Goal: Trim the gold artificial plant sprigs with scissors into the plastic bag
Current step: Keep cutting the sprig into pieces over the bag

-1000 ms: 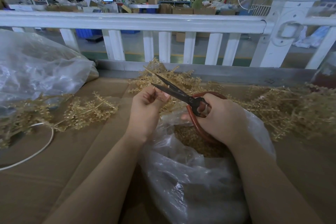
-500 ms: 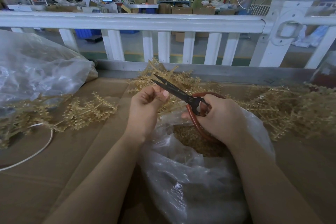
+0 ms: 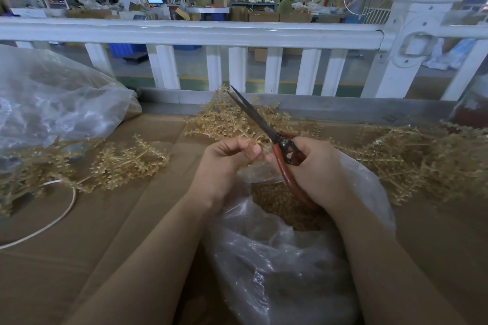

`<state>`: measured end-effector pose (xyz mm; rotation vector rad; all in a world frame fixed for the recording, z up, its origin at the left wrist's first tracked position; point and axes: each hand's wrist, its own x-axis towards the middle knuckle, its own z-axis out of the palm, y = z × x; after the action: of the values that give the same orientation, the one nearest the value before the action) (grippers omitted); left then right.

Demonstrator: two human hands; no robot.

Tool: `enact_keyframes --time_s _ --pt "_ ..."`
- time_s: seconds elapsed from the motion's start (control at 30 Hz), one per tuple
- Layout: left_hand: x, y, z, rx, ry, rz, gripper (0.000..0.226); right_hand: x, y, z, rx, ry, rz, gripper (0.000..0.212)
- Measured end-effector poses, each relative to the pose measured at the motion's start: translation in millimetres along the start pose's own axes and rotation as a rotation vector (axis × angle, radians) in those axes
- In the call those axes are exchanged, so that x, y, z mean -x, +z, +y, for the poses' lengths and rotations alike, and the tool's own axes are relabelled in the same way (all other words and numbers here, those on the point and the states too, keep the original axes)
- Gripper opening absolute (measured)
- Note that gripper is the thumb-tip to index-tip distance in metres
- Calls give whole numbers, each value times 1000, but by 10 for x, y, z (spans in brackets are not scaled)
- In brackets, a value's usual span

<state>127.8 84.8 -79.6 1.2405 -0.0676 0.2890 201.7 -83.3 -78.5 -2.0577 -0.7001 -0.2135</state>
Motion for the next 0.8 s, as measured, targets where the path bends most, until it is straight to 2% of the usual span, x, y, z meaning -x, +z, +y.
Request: enact_keyframes --time_s 0.2,0.33,0.47,0.53,0.6,0.7,0.8 --pt "18 45 23 -96 -10 50 7 -3 8 -60 -57 37 -7 54" --pt "38 56 54 -217 37 82 11 2 16 -62 -17 -1 -7 46" --pt "4 -6 26 -201 37 235 13 -1 20 -67 61 -21 -26 37" --pt "-6 -7 18 -211 37 277 12 2 17 -73 96 -41 -35 40" --pt "-5 -6 17 -193 37 303 12 6 17 -71 117 -47 -34 46" --pt "-2 -6 21 -113 22 319 12 10 -2 -62 138 -22 -23 26" --pt "-5 -6 34 -45 13 291 14 8 -21 -46 138 27 -55 25"
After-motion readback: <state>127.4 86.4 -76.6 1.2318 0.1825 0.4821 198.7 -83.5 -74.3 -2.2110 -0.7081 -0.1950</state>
